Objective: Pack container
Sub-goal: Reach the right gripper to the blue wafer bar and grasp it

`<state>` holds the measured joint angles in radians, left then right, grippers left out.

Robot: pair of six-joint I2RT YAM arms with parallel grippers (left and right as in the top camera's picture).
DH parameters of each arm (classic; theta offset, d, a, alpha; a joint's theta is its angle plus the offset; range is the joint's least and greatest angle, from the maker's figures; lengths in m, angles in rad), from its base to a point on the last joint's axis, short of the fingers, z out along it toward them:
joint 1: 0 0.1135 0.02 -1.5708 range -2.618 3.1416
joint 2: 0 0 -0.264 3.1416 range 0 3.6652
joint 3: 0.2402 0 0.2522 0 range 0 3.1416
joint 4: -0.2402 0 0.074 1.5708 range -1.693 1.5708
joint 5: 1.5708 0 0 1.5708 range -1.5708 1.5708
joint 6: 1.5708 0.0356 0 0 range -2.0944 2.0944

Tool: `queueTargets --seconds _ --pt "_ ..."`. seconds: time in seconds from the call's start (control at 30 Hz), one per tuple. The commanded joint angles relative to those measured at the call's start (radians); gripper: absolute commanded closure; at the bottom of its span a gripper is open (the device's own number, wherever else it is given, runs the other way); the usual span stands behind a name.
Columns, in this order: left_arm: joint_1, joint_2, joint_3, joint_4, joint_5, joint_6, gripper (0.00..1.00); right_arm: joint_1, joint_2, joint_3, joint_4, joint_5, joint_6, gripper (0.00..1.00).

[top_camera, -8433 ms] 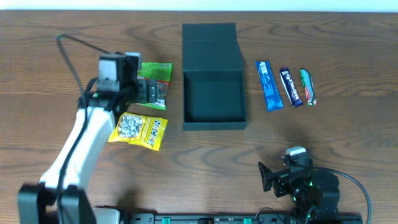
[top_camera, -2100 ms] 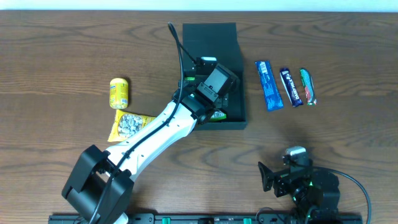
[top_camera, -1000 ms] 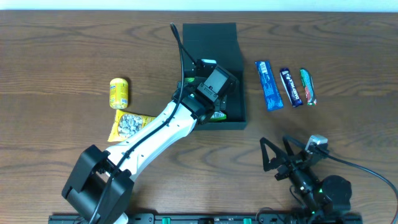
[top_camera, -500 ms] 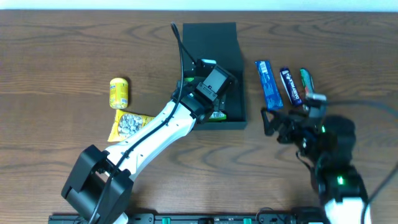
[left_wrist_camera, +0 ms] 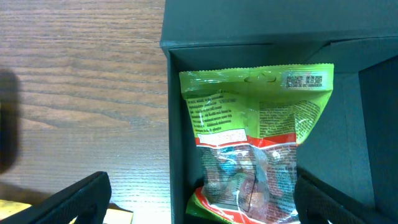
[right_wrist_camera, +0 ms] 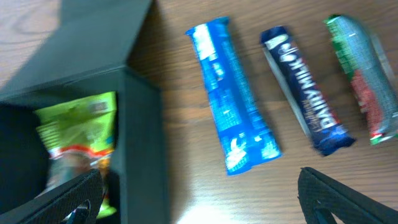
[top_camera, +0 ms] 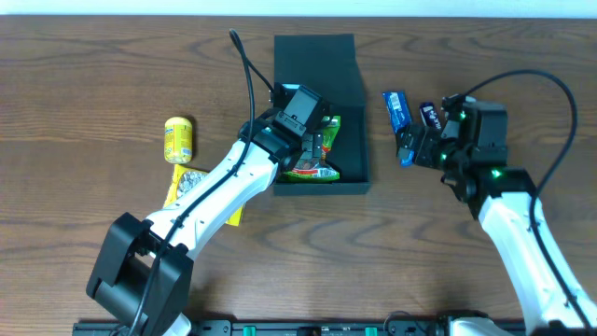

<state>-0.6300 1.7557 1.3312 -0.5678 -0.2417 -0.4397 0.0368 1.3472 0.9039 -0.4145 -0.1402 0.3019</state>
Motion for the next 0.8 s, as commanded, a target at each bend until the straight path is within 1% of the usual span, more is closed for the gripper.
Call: queueTargets --seconds 0.0,0.2,0.43,0.7,0.77 --pt "0.005 -0.018 0.014 -0.002 0.006 0.014 0.05 0.003 0.048 0.051 0.000 0.077 -0.040 0.01" --pt "0.008 -0.018 0.014 -0.002 0.007 0.014 0.05 0.003 0.156 0.121 0.012 0.136 -0.088 0.01" --pt "0.008 -0.018 0.014 -0.004 0.007 0.014 0.05 0.004 0.299 0.178 0.104 0.135 -0.185 0.01" --pt "0.008 -0.018 0.014 -0.004 0.007 0.014 0.05 0.026 0.446 0.222 0.199 0.081 -0.241 0.14" --pt "0.008 -0.018 0.014 -0.004 0.007 0.014 0.05 0.032 0.475 0.225 0.203 0.084 -0.259 0.15"
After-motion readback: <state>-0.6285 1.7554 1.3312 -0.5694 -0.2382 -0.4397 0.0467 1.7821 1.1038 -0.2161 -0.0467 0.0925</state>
